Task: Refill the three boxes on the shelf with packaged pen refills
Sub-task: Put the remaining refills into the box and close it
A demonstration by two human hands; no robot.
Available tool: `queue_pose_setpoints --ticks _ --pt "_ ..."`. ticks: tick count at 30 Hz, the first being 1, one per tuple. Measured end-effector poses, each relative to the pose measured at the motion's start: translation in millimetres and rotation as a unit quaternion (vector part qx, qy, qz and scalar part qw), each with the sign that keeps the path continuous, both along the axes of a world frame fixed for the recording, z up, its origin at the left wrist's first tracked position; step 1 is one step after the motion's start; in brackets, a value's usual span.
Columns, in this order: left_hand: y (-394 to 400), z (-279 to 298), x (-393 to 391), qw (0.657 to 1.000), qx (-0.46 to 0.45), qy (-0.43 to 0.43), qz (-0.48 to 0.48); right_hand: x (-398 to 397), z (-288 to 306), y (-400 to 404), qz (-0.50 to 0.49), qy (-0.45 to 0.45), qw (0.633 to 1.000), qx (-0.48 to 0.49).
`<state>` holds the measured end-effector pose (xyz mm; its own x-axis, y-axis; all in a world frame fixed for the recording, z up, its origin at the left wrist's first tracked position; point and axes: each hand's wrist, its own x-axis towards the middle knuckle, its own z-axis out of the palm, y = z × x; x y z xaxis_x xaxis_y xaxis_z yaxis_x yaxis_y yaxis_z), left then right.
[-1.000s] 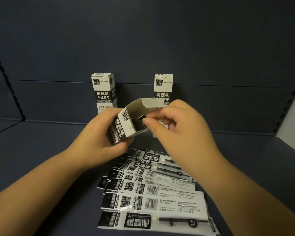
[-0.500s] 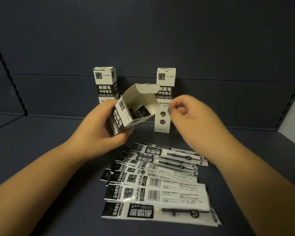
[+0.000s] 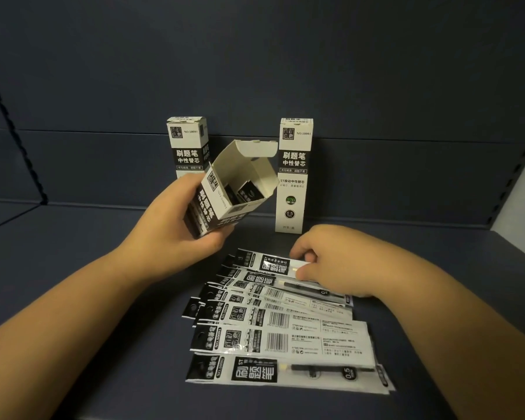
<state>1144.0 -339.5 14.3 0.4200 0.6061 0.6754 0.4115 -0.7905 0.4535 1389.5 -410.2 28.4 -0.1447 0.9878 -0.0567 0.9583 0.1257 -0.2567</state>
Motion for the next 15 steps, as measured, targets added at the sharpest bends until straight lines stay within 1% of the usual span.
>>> queue_pose_setpoints --ticks 9,15 --pt "1.2 -0.2 -0.3 1.000 0.008 0.008 -0.006 -4.1 1.7 -2.4 -0.003 0.005 1.000 0.004" --pt "-1.3 0.8 0.4 1.000 0.016 0.003 -0.001 -2.5 4.7 -4.1 -0.019 -0.018 1.000 0.016"
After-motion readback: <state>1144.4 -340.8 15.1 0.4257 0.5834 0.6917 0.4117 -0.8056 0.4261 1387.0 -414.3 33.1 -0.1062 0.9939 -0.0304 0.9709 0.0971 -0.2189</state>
